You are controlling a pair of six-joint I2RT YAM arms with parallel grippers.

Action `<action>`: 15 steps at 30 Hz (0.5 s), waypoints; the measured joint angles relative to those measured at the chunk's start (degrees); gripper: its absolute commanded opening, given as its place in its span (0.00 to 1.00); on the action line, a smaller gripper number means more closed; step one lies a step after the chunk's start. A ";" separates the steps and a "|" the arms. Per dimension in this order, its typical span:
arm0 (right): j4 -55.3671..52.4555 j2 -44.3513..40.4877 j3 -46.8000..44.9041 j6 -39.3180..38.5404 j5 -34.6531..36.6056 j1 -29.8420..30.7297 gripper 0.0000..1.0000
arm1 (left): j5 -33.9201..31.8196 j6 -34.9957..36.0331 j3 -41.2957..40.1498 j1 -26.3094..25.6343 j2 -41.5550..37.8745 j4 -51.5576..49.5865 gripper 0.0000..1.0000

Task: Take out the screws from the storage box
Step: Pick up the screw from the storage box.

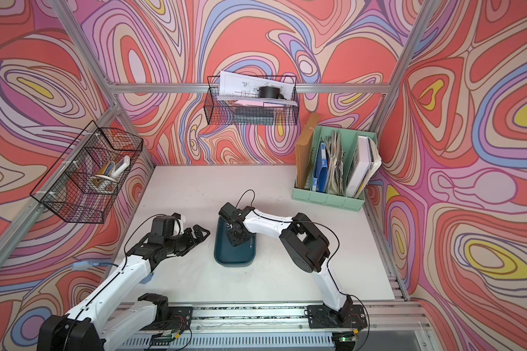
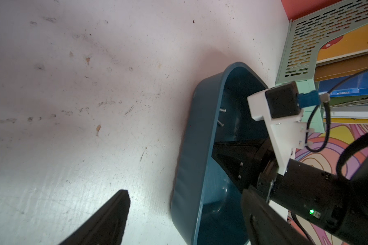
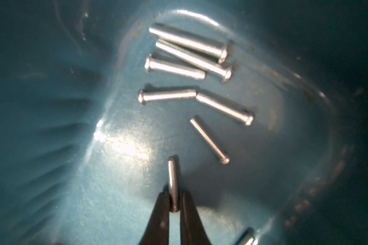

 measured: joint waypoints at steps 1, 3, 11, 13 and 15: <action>0.02 0.00 0.00 0.09 0.00 0.00 0.08 | 0.00 0.00 0.00 0.00 0.00 0.00 0.88; 0.09 -0.04 0.00 0.17 0.00 0.00 0.07 | 0.00 0.00 0.00 0.00 0.00 0.00 0.88; 0.02 -1.40 -0.07 0.17 0.00 0.00 0.05 | -0.02 0.00 0.00 0.00 0.00 0.00 0.88; 0.02 -3.02 -0.39 0.20 0.04 0.00 0.05 | -0.02 0.02 0.00 0.00 0.00 0.00 0.88; -0.13 -6.03 -0.96 0.33 0.81 -0.02 0.05 | 0.00 0.00 0.00 0.00 -0.02 0.00 0.88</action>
